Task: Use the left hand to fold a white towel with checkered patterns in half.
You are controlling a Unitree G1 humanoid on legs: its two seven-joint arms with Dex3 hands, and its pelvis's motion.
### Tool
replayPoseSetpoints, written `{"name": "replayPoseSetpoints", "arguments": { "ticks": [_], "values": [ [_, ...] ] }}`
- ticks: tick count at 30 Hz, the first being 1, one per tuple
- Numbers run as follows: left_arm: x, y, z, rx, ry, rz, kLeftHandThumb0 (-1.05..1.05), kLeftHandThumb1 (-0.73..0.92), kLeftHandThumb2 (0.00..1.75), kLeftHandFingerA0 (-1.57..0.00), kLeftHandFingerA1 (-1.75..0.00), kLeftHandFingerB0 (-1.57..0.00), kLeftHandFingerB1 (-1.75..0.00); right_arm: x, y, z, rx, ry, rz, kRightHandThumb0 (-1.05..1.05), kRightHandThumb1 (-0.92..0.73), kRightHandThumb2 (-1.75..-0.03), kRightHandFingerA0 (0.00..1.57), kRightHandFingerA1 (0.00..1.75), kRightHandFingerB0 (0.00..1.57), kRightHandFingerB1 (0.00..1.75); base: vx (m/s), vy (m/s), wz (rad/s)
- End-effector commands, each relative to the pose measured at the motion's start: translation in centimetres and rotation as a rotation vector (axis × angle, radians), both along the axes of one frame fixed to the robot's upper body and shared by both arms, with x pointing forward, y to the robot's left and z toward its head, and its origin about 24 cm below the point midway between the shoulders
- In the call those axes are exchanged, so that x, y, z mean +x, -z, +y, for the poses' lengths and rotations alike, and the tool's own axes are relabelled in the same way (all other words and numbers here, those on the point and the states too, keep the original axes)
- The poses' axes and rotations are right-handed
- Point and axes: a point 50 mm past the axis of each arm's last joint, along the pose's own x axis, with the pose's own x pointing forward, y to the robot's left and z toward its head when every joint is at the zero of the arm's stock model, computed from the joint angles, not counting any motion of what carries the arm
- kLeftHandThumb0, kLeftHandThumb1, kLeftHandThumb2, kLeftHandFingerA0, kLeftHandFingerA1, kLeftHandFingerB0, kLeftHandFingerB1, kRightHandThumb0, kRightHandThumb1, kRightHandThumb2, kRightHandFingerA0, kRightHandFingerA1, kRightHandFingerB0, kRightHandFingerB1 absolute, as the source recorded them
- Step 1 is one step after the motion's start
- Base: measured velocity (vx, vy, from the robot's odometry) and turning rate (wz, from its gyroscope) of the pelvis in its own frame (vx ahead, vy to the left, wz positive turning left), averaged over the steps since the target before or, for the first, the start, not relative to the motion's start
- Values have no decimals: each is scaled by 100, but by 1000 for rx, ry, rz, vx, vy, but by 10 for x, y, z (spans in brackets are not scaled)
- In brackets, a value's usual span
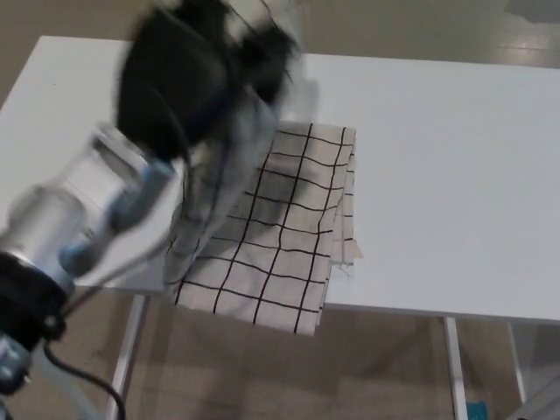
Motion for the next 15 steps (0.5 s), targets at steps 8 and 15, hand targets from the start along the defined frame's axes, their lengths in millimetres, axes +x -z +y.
{"name": "replayPoseSetpoints", "arguments": {
  "ticks": [8, 15],
  "values": [
    [-39, 86, -44, 471, 44, 656, -74, 46, 79, -4, -29, -10, -40, -7, 3, 1, 57, 12, 9, -45, -78, -63, 35, 43, 45, 49, 0, 0, 0],
    [-45, 79, -56, 491, 21, 827, -85, 48, 90, 0, 0, 0, -17, -6, 4, 4, 86, 19, -1, -45, -76, -63, 34, 48, 48, 52, 0, 0, 0]
  ]
}}
